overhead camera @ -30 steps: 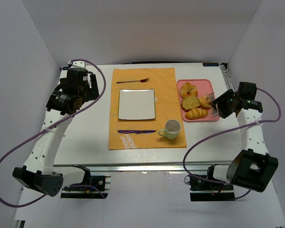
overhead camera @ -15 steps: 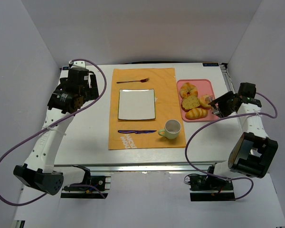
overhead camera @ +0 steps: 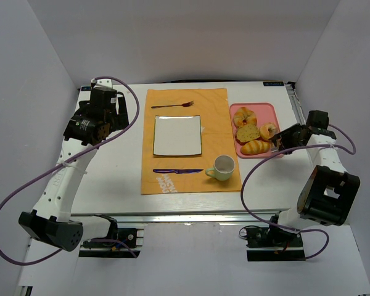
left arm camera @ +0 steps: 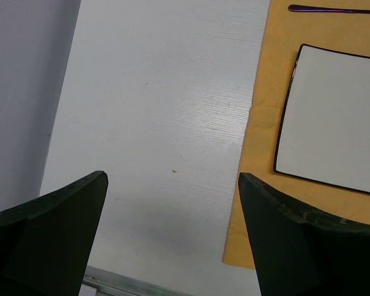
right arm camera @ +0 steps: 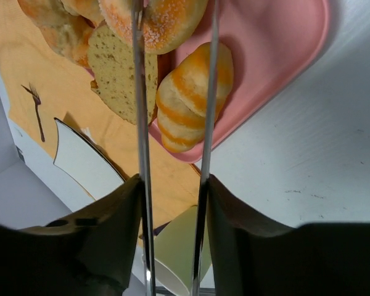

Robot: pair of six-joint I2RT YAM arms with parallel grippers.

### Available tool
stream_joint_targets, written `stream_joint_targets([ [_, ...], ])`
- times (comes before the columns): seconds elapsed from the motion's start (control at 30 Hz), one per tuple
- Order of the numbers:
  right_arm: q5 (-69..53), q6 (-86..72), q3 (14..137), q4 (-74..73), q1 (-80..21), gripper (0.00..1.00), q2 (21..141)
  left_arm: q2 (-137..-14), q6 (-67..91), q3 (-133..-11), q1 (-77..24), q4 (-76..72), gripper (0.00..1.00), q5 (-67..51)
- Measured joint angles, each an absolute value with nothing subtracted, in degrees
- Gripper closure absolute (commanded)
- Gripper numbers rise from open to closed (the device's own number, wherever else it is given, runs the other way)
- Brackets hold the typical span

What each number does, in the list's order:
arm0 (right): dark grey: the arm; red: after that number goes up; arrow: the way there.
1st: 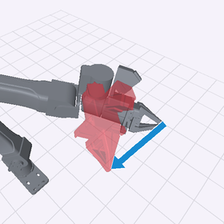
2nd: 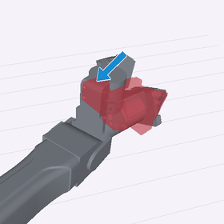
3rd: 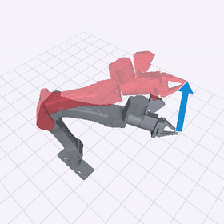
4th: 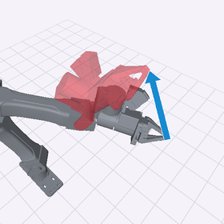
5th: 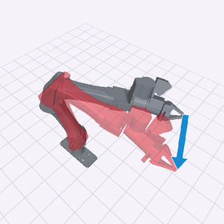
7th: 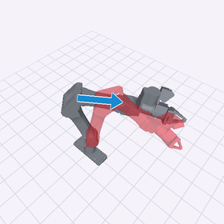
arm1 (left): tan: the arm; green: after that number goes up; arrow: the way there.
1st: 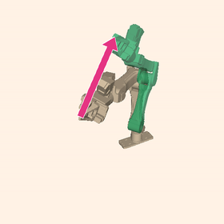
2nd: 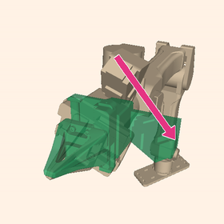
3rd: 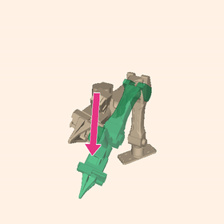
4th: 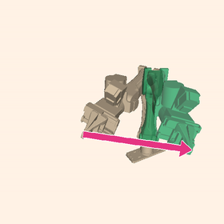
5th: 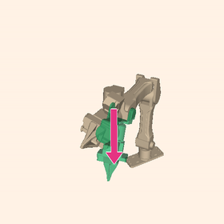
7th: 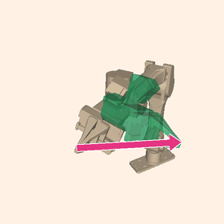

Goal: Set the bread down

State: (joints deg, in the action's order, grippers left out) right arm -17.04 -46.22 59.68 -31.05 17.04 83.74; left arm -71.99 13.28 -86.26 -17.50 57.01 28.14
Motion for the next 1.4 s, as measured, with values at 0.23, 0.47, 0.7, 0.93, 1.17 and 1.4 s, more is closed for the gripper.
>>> stream_joint_targets([
  [0.23, -18.0, -47.7, 59.8, -30.7, 17.0, 0.79, 84.1, -72.0, 13.1, -86.3, -17.5, 57.0, 0.02, 28.2],
  [0.47, -16.6, -46.7, 68.5, -36.1, 17.1, 0.80, 83.7, -72.0, 13.1, -86.3, -17.5, 57.0, 0.02, 28.6],
  [0.7, -17.5, -41.1, 80.1, -42.1, 15.4, 0.85, 81.9, -72.0, 13.0, -86.5, -17.5, 57.0, 0.02, 28.6],
  [0.93, -13.6, -35.6, 98.1, -49.6, -9.0, 0.84, 88.5, -71.8, 13.1, -87.1, -17.5, 57.1, 0.02, 28.7],
  [1.17, -10.2, -35.6, 102.3, -51.2, -29.7, 0.85, 97.8, -70.6, 13.3, -87.1, -17.5, 58.2, 0.02, 29.0],
  [1.4, -6.1, -35.6, 102.2, -51.1, -39.2, 0.90, 106.1, -69.3, 13.5, -87.1, -17.5, 58.5, 0.02, 28.9],
])
